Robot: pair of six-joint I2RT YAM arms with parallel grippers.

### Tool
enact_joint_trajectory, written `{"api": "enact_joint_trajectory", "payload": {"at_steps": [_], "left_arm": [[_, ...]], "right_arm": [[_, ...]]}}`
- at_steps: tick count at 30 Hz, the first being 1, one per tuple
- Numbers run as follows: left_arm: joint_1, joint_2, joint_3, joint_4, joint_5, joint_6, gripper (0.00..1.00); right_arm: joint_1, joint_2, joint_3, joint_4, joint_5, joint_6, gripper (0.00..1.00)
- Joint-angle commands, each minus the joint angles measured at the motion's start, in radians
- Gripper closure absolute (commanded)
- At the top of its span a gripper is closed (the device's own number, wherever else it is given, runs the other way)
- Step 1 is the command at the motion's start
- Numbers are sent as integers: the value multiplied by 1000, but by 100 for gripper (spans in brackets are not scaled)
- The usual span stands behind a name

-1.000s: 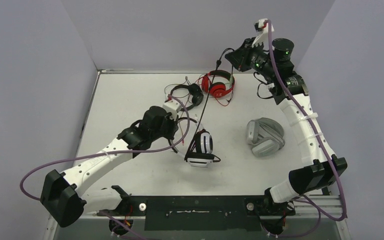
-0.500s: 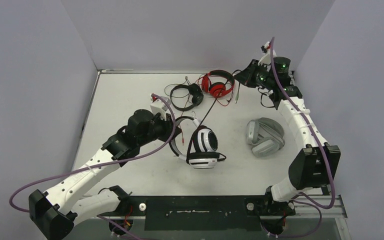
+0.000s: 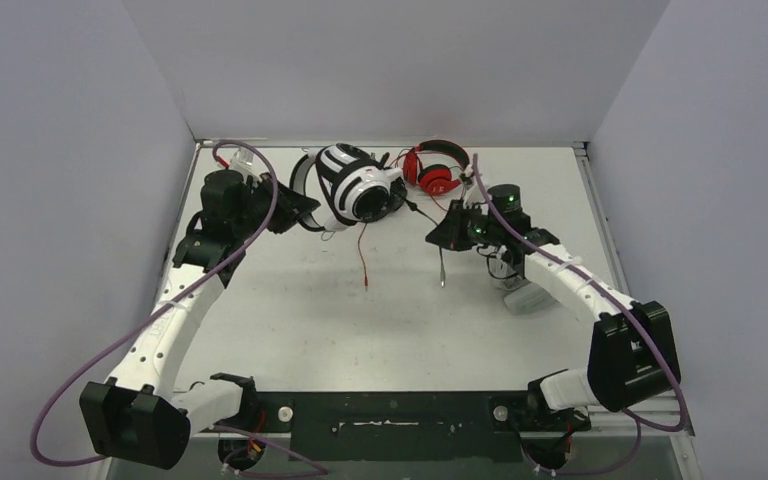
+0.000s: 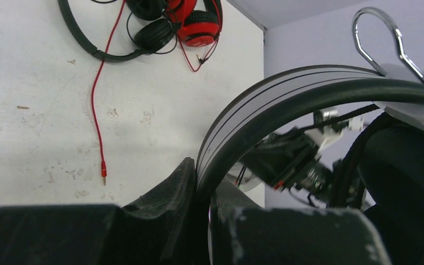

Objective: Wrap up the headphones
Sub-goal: Wrap the headphones cable around the headphones.

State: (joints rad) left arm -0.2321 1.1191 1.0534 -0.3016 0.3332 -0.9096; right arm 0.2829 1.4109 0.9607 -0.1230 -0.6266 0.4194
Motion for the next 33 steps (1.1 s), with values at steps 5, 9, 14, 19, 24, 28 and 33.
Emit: {"api": "enact_joint_trajectory", "payload": {"at_steps": [5,9,14,19,24,28,33], "left_arm": [[30,21,12,132,-115,-140,100],[28,34,-37,138,-158,-146,100],[24,48,-79,127,-254,-103,100],[-64,72,-118,104,-484,60,100],[-199,96,-179,150,-656,158,100],[-258,122,-192,178,-673,256,100],[-280,141,-212,177,-618,262,100]], "right_arm": [[319,-170,-127,178,109,52,100],[468,-209,-101,182,185,66,100],[573,-245,-96,263,206,91,100],[595,-206,-55,340,161,140,100],[596,-103,55,295,119,127,98],[593,-23,157,205,144,99,92],[560,54,202,147,209,140,93]]}}
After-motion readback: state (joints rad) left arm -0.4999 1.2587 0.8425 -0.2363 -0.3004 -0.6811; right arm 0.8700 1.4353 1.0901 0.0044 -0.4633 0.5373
